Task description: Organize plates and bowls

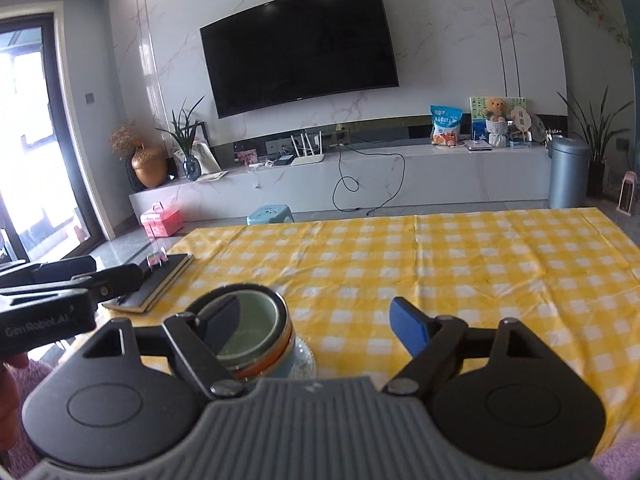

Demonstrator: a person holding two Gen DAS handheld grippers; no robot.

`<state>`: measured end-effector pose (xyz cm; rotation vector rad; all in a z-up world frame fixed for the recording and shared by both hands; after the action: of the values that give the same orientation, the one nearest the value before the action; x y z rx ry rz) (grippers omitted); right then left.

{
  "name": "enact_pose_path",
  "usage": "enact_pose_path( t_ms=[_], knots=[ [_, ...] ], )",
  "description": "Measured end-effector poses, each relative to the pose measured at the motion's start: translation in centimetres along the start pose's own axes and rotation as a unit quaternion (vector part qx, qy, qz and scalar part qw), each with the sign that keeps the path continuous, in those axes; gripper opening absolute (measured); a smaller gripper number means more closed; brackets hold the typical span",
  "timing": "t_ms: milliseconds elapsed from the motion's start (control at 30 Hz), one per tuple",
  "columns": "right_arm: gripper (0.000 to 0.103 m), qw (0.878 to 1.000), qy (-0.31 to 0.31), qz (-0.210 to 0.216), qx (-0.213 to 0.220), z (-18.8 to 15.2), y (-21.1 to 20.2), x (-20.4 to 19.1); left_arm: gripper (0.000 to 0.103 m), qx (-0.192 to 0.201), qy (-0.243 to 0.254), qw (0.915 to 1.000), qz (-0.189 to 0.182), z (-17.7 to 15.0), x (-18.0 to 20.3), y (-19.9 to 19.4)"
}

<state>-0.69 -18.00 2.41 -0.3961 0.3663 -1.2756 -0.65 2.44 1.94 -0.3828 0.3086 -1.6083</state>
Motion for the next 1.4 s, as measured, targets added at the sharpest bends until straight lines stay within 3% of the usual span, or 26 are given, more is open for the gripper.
enact_pose_path(
  t_ms=[133,300,533,800,1400],
  knots=[
    [0.081,1.000,-0.015,-0.006,-0.022,-1.2,-0.9,-0.8,0.080,-0.056,-0.014,0.9983,0.007,-2.7,-0.5,0.5],
    [0.081,0.997,-0.020,0.008,-0.081,-3.3,-0.5,-2.2,0.081,-0.144,-0.043,0.9878,0.041,-6.7,-3.0,1.0],
    [0.081,0.989,-0.028,0.024,-0.143,-6.2,1.8,-4.3,0.083,-0.187,-0.044,0.9800,0.053,-9.1,-4.2,1.9],
    [0.081,0.983,-0.028,0.017,-0.181,-8.0,3.9,-4.0,0.083,-0.208,-0.044,0.9759,0.051,-10.4,-3.7,3.6],
    [0.081,0.983,-0.030,0.006,-0.181,-8.1,4.3,-3.4,0.083,-0.210,-0.041,0.9754,0.054,-10.6,-3.5,3.9]
  ],
)
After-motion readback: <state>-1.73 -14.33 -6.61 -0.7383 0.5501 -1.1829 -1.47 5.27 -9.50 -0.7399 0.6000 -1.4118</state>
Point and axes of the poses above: each gripper's, at about its wrist camera, not at the fingertips, and y roughly the way its jaws point, x to its right, z to its top, the point moved 10 cm from there along y, roughly the way its jaws point, and after that the axes turned 10 degrees about -y, right-handed, at the moved point
